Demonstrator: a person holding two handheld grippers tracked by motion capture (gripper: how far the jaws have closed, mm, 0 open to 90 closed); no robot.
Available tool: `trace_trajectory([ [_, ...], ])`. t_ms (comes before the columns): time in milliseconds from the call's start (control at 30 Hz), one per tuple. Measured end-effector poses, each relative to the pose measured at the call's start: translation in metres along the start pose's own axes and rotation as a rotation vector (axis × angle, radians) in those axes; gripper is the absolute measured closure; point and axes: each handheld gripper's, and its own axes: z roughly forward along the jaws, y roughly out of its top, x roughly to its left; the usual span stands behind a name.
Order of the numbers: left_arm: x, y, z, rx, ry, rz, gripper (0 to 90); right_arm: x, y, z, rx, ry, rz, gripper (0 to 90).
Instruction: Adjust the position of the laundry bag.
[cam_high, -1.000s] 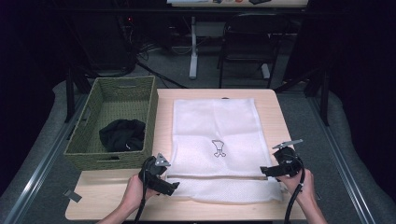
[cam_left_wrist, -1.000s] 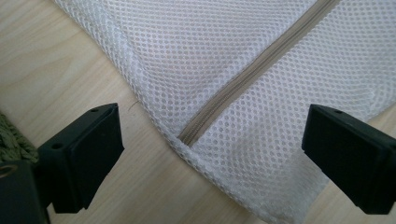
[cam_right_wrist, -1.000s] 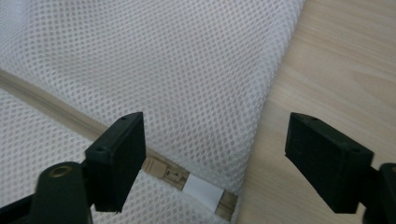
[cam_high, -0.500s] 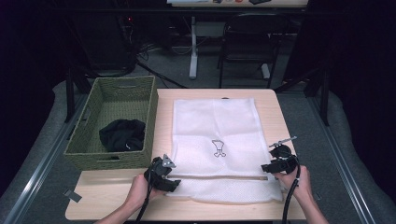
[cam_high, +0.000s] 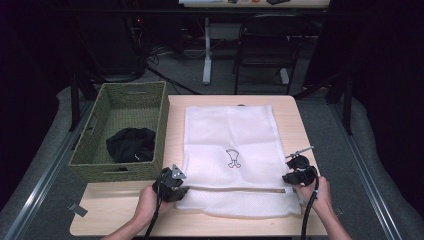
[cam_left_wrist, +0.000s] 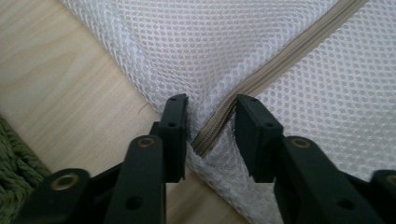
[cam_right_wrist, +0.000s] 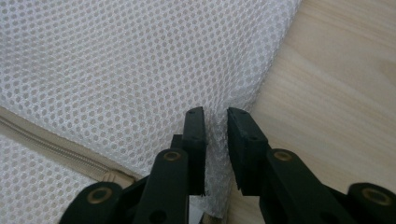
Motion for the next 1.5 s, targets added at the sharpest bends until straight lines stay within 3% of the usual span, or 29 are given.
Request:
trace_trajectory([
  [167, 0.001, 0.0, -0.001, 0.005, 0.014, 0.01, 78.5, 0.008, 0.007, 0.004, 0.0, -0.003, -0.032, 84.3],
  [267, 0.004, -0.001, -0.003, 0.021, 0.009, 0.01, 80.4, 0.013, 0.009, 0.004, 0.004, -0.008, -0.048, 85.1],
  [600, 0.012, -0.008, -0.012, 0.058, 0.021, 0.01, 81.1, 0.022, 0.016, 0.007, 0.013, 0.026, -0.033, 85.5],
  [733, 0.02, -0.013, -0.016, 0.066, 0.034, -0.004, 81.0, 0.032, 0.022, 0.01, 0.022, 0.029, -0.076, 85.6],
  [767, 0.021, -0.014, -0.017, 0.068, 0.031, -0.01, 81.0, 0.033, 0.022, 0.01, 0.021, 0.041, -0.068, 85.6],
  [1500, 0.028, -0.024, -0.025, 0.109, 0.087, -0.035, 79.9, 0.046, 0.021, 0.012, -0.012, 0.121, -0.081, 85.5],
])
